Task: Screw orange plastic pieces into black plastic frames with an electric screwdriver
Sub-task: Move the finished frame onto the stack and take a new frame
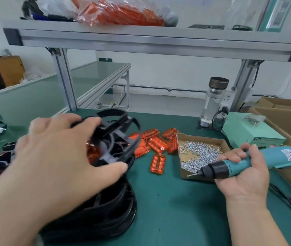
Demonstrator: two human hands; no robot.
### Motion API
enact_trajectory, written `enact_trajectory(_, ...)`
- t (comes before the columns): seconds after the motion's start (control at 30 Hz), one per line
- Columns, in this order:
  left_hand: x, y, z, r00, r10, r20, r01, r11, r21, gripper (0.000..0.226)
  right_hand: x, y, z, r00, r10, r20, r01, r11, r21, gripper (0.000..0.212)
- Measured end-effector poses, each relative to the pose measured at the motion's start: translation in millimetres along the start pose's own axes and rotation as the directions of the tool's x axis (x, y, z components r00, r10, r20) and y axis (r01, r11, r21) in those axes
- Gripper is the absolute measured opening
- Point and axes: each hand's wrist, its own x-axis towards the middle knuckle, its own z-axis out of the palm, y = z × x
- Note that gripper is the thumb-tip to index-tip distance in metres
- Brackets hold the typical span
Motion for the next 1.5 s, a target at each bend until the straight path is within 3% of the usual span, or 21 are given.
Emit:
enact_trajectory(0.27, 22.9, -58.4, 32.7, 0.956, -0.181, 0.233, 0.197, 0.979, -0.048, 0.134, -0.2, 4.9, -0.1, 0.999, 0.04, -0.027, -0.04, 0.999, 0.0, 0.019)
enact_trajectory(0.5, 19.6, -55.4, 37.4, 0.902, -0.182, 0.392, 0.234, 0.968, -0.09, 0.143, -0.3, 6.3, 0.1, 0.998, 0.057, -0.021, -0.058, 0.998, -0.021, 0.02)
enact_trajectory(0.63, 19.9, -50.0, 26.7, 0.883, -0.161, 0.441, 0.248, 0.957, -0.148, 0.132, -0.3, 7.3, 0.2, 0.998, 0.067, -0.015, -0.068, 0.997, -0.039, 0.02)
enact_trajectory(0.93, 22.8, -36.1, 7.4, 0.856, -0.172, 0.487, 0.246, 0.965, -0.09, 0.126, 0.2, 11.0, -2.6, 0.998, 0.06, -0.008, -0.06, 0.995, -0.081, 0.019)
enact_trajectory(1.2, 36.7, -20.3, -5.7, 0.934, -0.059, 0.353, 0.129, 0.976, -0.177, 0.081, -0.8, 15.9, -4.4, 0.999, 0.039, -0.01, -0.04, 0.992, -0.117, 0.017)
enact_trajectory(1.33, 75.2, -16.5, -7.3, 0.958, 0.025, 0.286, 0.037, 0.978, -0.207, 0.043, -0.4, 18.0, -6.0, 0.999, 0.038, -0.002, -0.038, 0.991, -0.129, 0.019)
enact_trajectory(1.4, 98.5, -18.9, -0.7, 0.959, 0.05, 0.279, 0.019, 0.971, -0.24, 0.028, 0.1, 19.6, -6.8, 0.999, 0.042, 0.002, -0.041, 0.991, -0.131, 0.019)
enact_trajectory(1.5, 132.0, -25.1, 18.3, 0.937, 0.076, 0.342, -0.006, 0.98, -0.201, 0.025, 1.6, 22.0, -8.7, 0.999, 0.032, 0.007, -0.031, 0.989, -0.148, 0.021)
